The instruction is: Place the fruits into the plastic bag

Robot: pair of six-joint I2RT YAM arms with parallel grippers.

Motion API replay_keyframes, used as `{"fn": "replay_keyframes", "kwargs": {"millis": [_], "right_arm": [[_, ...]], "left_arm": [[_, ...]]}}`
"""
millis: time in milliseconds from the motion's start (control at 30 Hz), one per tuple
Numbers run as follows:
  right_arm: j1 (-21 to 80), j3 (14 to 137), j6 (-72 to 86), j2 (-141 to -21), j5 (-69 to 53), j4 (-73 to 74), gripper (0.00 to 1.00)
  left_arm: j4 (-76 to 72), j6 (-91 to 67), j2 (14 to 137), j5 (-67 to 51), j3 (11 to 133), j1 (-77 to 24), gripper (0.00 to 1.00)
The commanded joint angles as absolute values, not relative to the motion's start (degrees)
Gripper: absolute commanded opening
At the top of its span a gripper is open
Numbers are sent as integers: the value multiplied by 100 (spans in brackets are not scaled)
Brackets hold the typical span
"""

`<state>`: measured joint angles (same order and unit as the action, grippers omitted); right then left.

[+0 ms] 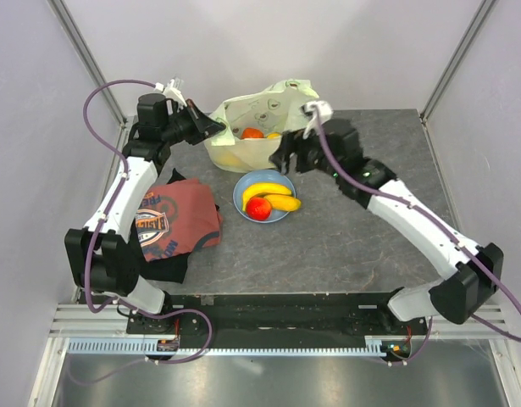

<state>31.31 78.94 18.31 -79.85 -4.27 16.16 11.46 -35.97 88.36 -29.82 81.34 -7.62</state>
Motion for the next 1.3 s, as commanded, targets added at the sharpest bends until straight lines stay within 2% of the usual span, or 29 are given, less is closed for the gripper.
{"fn": "replay_keyframes", "kwargs": {"millis": [0, 133, 433, 700, 1267], "right_arm": [[3919, 7716, 1652, -8409, 421, 1959, 85], [4376, 8059, 1827, -9165, 773, 2564, 87], [4509, 8683, 2408, -10546, 703, 2988, 91], [4509, 8771, 2452, -10810, 510, 2944, 95], [4491, 8956, 2338, -11267, 193, 2865, 97]], "left_arm": [[1310, -3269, 8824, -2848, 8139, -773, 2], [1283, -3313, 8851, -2997, 8165, -773, 2], [1309, -3278, 8780, -3076, 7945, -773, 1], [1406, -3269, 8903, -3269, 8059, -773, 2], [1415, -3340, 9185, -3401, 8218, -773, 1]]}}
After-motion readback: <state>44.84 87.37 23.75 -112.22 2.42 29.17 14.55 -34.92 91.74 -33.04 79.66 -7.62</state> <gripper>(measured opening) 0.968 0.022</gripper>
